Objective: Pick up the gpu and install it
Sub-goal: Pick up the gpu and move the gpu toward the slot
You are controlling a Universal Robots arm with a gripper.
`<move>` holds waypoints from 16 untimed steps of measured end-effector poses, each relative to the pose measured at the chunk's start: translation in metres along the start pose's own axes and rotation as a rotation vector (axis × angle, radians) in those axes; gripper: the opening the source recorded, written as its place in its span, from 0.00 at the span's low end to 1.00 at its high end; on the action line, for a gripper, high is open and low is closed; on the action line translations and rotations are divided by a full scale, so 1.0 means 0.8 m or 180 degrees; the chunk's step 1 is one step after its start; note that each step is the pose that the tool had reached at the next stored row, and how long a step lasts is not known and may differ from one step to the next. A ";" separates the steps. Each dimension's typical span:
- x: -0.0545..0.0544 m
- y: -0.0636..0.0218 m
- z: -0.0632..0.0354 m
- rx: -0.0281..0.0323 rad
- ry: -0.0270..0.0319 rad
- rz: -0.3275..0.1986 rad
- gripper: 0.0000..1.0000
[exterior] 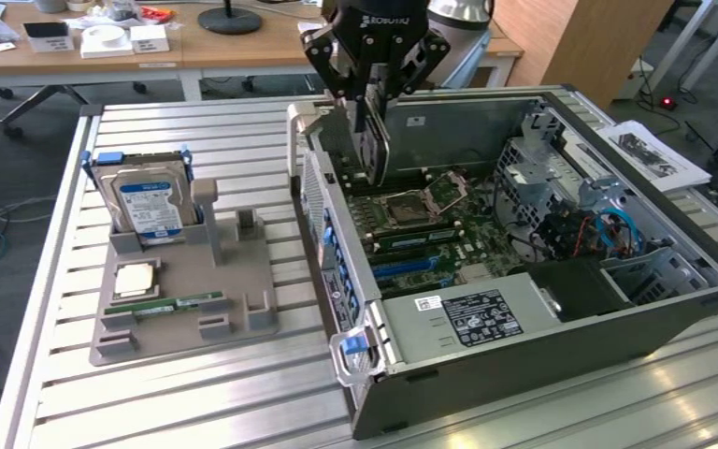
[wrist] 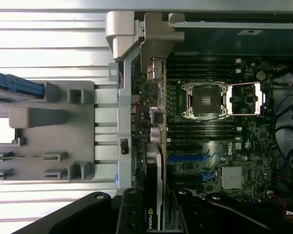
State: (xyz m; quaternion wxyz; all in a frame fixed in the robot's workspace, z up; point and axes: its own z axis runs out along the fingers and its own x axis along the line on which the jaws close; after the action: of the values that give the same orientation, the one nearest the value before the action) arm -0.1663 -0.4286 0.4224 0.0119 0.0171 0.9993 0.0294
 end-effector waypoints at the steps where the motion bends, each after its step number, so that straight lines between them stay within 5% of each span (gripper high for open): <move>1: -0.002 0.000 0.000 0.0000 0.0000 0.0000 0.27; 16: -0.033 0.001 0.001 0.0000 0.0000 0.0000 0.27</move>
State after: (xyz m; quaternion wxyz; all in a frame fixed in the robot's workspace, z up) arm -0.1401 -0.4287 0.4224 0.0119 0.0171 0.9993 0.0294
